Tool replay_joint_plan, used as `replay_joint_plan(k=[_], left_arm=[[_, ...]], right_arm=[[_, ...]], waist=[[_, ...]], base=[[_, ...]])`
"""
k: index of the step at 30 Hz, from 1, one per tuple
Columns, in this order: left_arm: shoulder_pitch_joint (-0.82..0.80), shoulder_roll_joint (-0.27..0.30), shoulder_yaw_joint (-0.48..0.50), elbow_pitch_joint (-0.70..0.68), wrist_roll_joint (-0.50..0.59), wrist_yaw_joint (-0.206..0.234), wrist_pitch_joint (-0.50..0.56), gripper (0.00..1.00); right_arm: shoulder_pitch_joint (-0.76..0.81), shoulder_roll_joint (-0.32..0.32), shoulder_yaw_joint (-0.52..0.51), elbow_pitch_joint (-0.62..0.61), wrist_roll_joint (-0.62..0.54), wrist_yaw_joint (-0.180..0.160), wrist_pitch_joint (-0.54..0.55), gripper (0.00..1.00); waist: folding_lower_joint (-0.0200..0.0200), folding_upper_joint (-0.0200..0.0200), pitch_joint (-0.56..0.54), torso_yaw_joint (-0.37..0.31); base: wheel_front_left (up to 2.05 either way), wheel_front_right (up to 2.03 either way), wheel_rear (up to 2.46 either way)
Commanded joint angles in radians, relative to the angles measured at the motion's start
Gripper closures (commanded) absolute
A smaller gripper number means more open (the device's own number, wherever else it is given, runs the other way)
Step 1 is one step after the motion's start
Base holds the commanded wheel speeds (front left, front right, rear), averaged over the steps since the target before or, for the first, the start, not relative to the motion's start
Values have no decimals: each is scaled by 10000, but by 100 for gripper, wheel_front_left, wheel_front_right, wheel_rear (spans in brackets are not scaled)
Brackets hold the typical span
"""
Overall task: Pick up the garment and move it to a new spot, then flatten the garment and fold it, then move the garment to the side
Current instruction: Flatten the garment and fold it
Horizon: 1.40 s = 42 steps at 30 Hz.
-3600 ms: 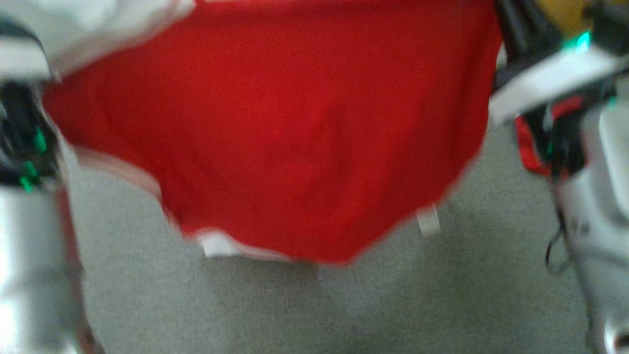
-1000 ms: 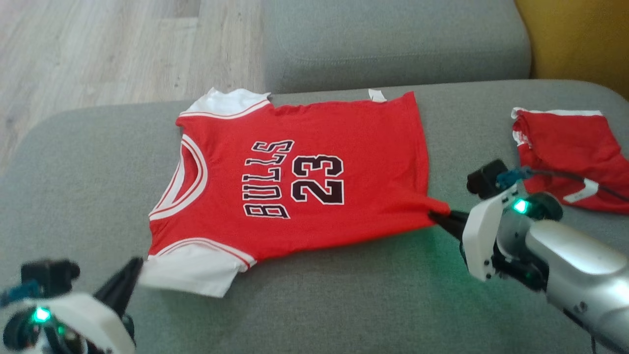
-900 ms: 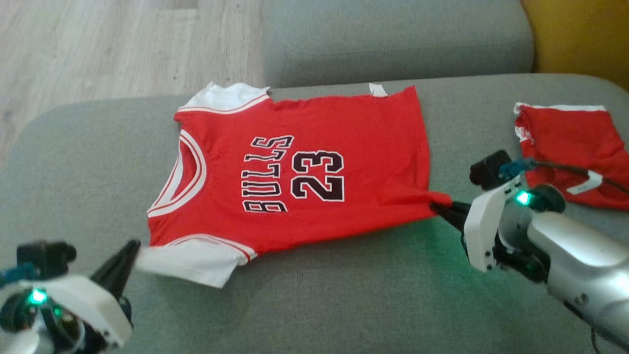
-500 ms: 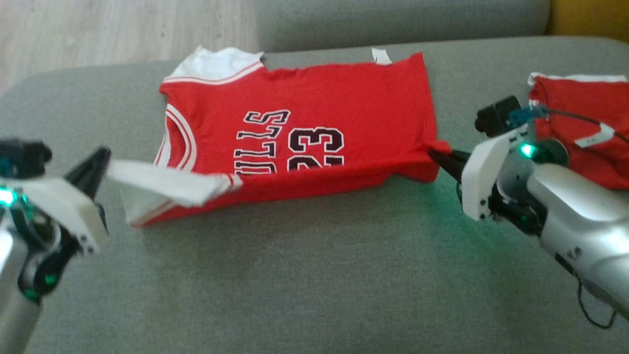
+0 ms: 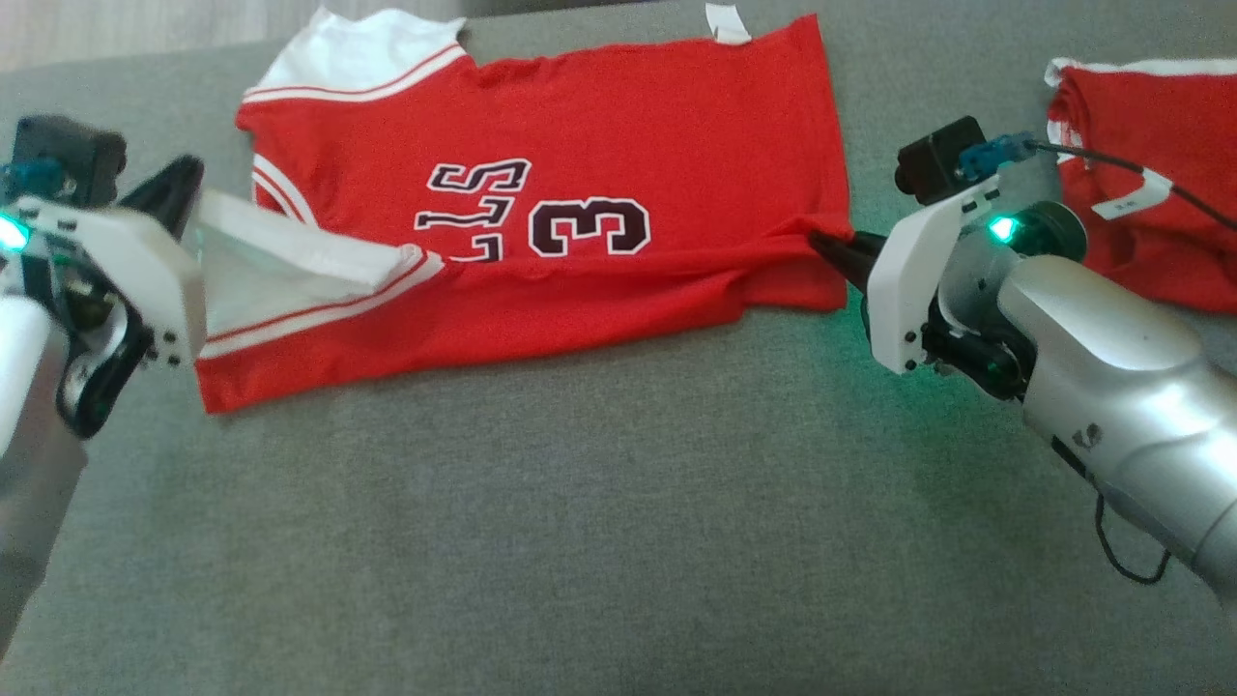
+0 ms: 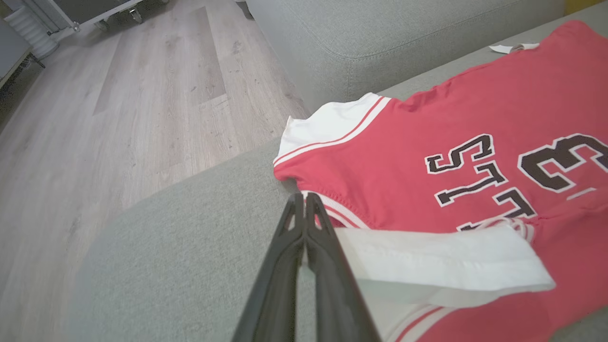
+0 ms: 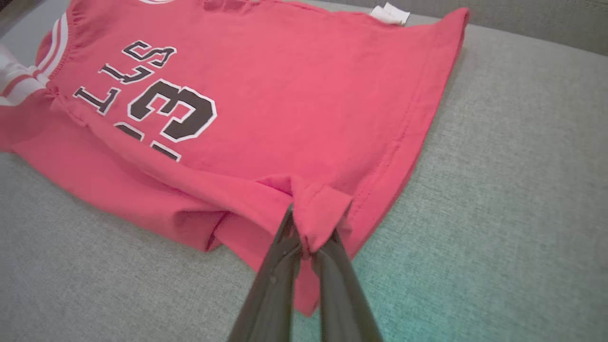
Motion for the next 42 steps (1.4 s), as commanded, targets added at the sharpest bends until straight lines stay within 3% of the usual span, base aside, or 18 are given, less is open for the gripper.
replay_joint_plan(k=[1, 4, 5, 6, 16, 21, 23, 28, 29, 32, 37, 42], left_arm=[[-762, 359, 322, -48, 139, -56, -191, 100], [-1259, 140, 28, 495, 347, -93, -614, 100], [-1581, -4, -84, 862, 553, -100, -1118, 17], [-1712, -106, -99, 1045, 646, -72, -1411, 0], [-2103, -1234, 664, 2478, 455, 739, -4909, 0], [-1551, -1658, 1442, 2290, -162, 978, -5647, 0], [-1137, -1790, 1888, 1926, -387, 1143, -5725, 0], [537, -2311, 3380, -135, -313, 1588, -5747, 0], [1406, -2627, 3886, -944, -53, 1706, -5748, 0], [2721, -3222, 4563, -1952, 369, 1797, -5749, 0], [4630, -4139, 5180, -2862, 1196, 1723, -5750, 0], [5627, -4675, 5561, -2844, 1604, 1581, -5751, 0]], right_arm=[[-269, 21, -20, -50, 9, -9, -35, 100], [-458, 139, 71, 134, -26, -9, -85, 100], [-619, 210, 91, 325, -143, -9, -407, 0], [-678, 263, 83, 450, -161, -9, -566, 0], [-691, 502, -504, 1090, 95, -9, -3381, 0], [-583, 585, -1234, 1437, -158, -9, -4680, 0], [-610, 594, -2102, 1312, -590, -9, -4732, 0], [717, 689, -5714, 37, -2802, -9, -4741, 0], [1680, 977, -7204, -574, -3861, -9, -4742, 0], [3250, 1707, -9124, -1519, -5331, -9, -4743, 0], [5540, 2922, -10762, -2854, -7168, -9, -4744, 0], [6720, 3315, -11339, -3524, -7620, -9, -4744, 0]], waist=[[-1, 0, 171, -117], [-1, 0, 357, -179], [-1, 0, 445, -193], [-1, 0, 475, -196], [-1, 0, 64, -49], [-1, 0, -442, -3], [-1, 0, -644, -1], [-1, 0, -1128, 26], [-1, 0, -1348, 37], [-1, 0, -1680, 50], [-1, 0, -2042, 39], [-1, 0, -2126, -18]], base=[[0, 0, 0], [0, 0, 0], [0, 0, 0], [0, 0, 0], [0, 0, 0], [0, 0, 0], [0, 0, 0], [0, 0, 0], [0, 0, 0], [0, 0, 0], [0, 0, 0], [0, 0, 0]])
